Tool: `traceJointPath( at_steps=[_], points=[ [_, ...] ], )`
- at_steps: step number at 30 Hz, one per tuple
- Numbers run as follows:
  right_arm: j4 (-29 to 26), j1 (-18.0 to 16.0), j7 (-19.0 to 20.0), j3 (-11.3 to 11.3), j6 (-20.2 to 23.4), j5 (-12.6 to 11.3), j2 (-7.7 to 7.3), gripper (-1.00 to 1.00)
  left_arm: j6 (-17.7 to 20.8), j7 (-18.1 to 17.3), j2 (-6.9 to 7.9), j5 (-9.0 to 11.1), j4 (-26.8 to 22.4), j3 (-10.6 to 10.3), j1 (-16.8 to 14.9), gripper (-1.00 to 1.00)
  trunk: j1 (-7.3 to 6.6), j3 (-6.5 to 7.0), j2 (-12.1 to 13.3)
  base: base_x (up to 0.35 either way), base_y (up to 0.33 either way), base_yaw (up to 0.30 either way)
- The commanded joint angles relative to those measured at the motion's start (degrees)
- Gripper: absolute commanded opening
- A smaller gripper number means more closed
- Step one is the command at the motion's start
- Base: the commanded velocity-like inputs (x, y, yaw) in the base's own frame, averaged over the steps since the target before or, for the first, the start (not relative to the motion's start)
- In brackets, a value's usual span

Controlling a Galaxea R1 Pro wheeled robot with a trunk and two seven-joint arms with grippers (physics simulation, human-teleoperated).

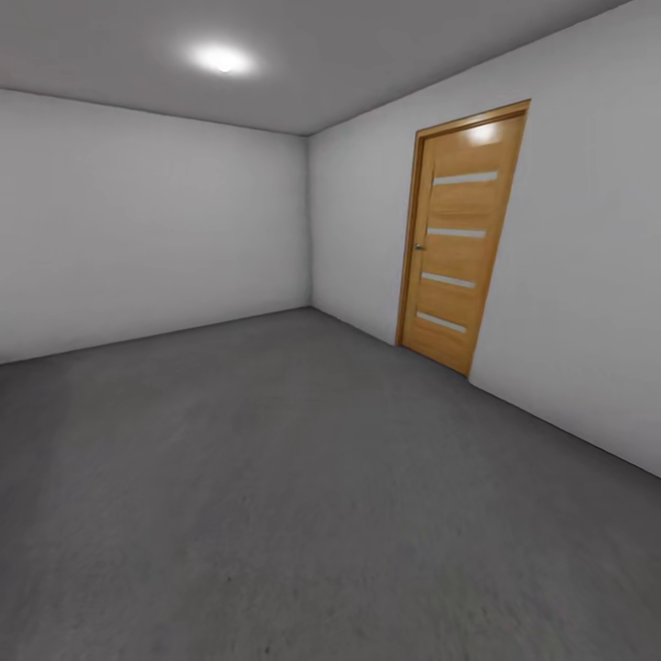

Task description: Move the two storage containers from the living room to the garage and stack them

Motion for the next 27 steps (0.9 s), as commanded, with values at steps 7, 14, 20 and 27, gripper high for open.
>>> traceJointPath(
  at_steps=[7,14,20,27],
  points=[
    [-0.04,0.02,-0.01,0.04,-0.1,-0.03,0.0,1.0,-0.19,-0.01,-0.02,0.31,0.01,0.14,-0.01,1.0,0.03,-0.04,-0.02,0.324,0.0,0.0],
    [-0.04,0.02,-0.01,0.04,-0.08,-0.02,-0.01,1.0,-0.19,-0.01,-0.07,0.31,0.01,0.14,-0.01,1.0,0.03,-0.04,-0.02,0.324,0.0,0.0],
    [-0.04,0.02,-0.01,0.04,-0.1,-0.04,-0.01,1.0,-0.11,-0.01,-0.1,0.31,0.08,0.14,-0.01,1.0,0.03,-0.04,-0.02,0.324,0.0,0.0],
    [-0.04,0.02,-0.01,0.04,-0.09,-0.05,0.0,1.0,-0.1,-0.01,-0.09,0.31,0.08,0.14,-0.02,1.0,0.03,-0.04,-0.02,0.324,0.0,0.0]
  ],
)
